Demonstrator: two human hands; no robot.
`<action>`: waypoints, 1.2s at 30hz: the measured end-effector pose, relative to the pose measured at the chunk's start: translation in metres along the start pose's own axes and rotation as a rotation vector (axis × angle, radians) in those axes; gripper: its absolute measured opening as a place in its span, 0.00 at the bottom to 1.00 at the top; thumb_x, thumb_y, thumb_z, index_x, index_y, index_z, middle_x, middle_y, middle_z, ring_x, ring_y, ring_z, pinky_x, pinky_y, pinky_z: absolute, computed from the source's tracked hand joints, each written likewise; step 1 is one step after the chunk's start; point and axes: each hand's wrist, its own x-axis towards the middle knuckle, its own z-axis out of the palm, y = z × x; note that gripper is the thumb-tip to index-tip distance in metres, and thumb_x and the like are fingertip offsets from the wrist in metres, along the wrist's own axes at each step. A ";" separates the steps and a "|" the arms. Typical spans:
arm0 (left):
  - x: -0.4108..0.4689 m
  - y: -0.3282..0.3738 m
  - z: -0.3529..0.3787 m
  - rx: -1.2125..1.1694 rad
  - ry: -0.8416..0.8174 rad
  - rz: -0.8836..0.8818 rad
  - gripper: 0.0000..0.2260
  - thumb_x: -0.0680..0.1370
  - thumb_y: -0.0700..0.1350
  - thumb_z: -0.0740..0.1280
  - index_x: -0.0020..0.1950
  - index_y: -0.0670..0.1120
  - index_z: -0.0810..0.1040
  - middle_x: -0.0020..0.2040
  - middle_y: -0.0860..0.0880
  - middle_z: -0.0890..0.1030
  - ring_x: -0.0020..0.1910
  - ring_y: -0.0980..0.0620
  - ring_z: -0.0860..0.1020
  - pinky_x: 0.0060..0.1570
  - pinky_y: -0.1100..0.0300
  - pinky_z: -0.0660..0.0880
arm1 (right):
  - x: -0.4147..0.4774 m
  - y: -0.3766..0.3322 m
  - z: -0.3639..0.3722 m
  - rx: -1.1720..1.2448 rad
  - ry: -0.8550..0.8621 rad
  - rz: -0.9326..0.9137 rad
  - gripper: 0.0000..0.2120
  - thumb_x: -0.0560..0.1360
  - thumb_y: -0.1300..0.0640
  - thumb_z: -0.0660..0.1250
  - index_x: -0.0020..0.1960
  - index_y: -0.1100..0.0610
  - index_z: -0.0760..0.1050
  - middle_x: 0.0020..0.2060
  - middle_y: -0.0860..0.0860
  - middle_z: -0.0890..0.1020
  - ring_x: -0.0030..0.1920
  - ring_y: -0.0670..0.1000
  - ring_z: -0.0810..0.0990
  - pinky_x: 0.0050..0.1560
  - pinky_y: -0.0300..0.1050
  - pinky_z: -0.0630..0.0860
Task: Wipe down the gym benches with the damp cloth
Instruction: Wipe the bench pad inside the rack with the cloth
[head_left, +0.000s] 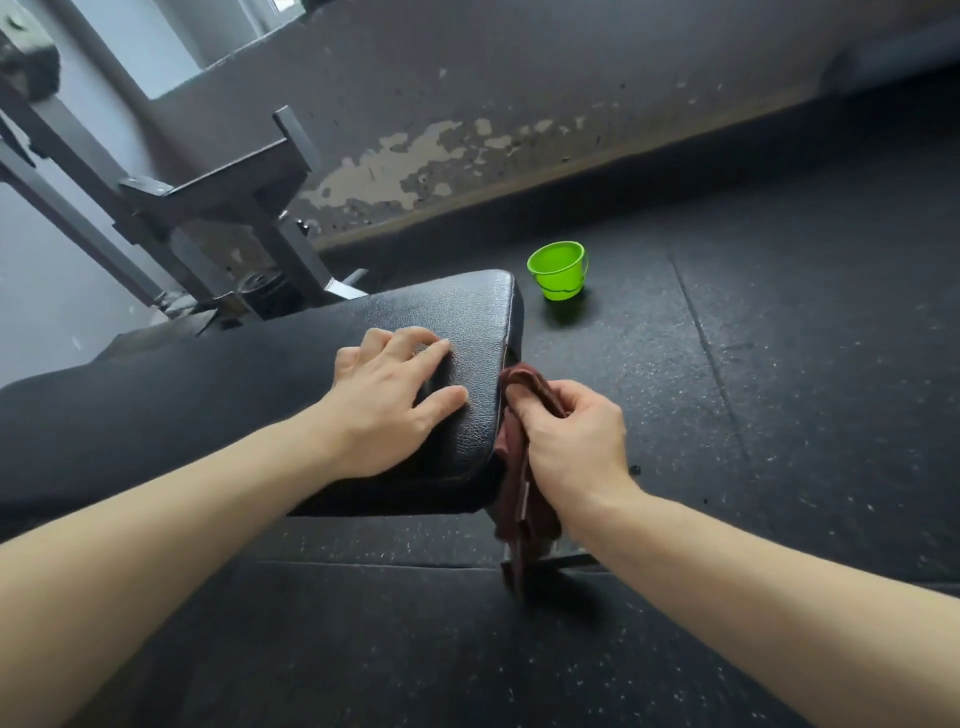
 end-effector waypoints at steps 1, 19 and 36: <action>0.002 -0.002 0.002 -0.012 0.000 -0.010 0.44 0.70 0.74 0.42 0.80 0.55 0.64 0.76 0.60 0.62 0.73 0.55 0.54 0.72 0.49 0.50 | 0.012 0.000 0.005 -0.007 0.046 -0.002 0.11 0.77 0.52 0.75 0.41 0.59 0.82 0.35 0.53 0.86 0.34 0.49 0.82 0.42 0.52 0.82; 0.009 -0.013 0.005 -0.058 -0.010 0.060 0.44 0.70 0.75 0.43 0.79 0.55 0.66 0.73 0.59 0.63 0.71 0.57 0.56 0.71 0.51 0.50 | 0.063 -0.009 0.020 -0.089 0.104 -0.062 0.13 0.78 0.54 0.73 0.38 0.61 0.80 0.29 0.51 0.81 0.30 0.47 0.76 0.34 0.46 0.76; 0.012 -0.006 -0.016 0.048 -0.168 0.056 0.44 0.71 0.72 0.39 0.80 0.50 0.62 0.76 0.50 0.61 0.74 0.47 0.56 0.71 0.47 0.52 | 0.045 -0.032 0.034 -0.165 0.211 0.172 0.13 0.79 0.54 0.72 0.38 0.58 0.81 0.29 0.48 0.84 0.31 0.47 0.79 0.36 0.45 0.78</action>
